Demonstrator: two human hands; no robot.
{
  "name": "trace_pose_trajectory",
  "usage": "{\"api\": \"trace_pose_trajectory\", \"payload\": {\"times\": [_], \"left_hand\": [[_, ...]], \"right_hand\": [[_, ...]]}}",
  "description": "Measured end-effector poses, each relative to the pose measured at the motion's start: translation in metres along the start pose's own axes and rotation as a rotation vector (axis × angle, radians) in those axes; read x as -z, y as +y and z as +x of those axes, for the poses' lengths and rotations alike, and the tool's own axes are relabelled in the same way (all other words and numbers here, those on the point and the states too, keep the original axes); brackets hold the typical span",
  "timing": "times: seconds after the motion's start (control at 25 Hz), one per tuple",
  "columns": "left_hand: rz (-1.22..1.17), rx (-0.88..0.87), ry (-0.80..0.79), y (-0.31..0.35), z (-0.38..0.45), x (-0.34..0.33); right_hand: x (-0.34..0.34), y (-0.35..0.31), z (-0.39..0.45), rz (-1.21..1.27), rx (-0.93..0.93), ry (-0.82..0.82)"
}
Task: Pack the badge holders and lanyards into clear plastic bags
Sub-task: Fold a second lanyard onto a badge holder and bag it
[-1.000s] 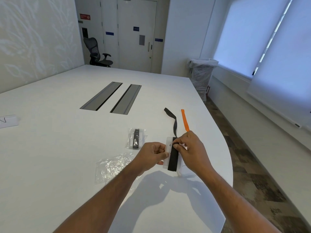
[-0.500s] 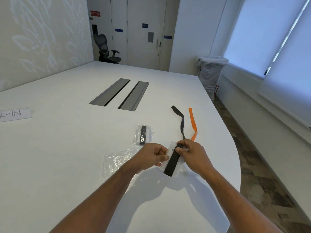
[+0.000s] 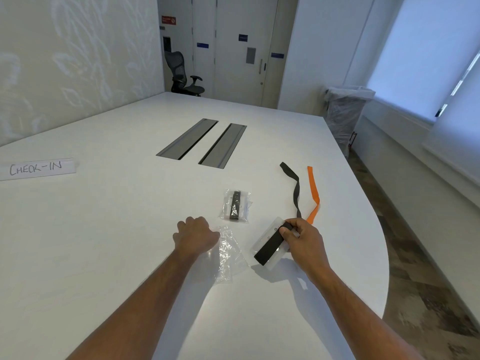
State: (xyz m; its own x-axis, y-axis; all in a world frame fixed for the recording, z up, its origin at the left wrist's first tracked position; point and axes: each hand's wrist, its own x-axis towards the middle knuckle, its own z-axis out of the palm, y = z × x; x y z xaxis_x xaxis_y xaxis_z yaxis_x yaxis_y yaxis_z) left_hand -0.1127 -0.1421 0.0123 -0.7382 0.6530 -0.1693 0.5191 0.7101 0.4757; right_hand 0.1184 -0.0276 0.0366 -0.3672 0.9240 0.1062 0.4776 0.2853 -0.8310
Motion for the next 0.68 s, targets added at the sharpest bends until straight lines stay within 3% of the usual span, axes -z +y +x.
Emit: {"api": "trace_pose_trajectory", "payload": {"times": [0.32, 0.68], "left_hand": [[0.104, -0.07, 0.074, 0.003, -0.013, -0.003], [0.009, -0.277, 0.228, 0.015, -0.014, 0.006]], "right_hand": [[-0.001, 0.003, -0.002, 0.009, -0.01, 0.01], [0.007, -0.001, -0.003, 0.087, -0.013, 0.048]]}}
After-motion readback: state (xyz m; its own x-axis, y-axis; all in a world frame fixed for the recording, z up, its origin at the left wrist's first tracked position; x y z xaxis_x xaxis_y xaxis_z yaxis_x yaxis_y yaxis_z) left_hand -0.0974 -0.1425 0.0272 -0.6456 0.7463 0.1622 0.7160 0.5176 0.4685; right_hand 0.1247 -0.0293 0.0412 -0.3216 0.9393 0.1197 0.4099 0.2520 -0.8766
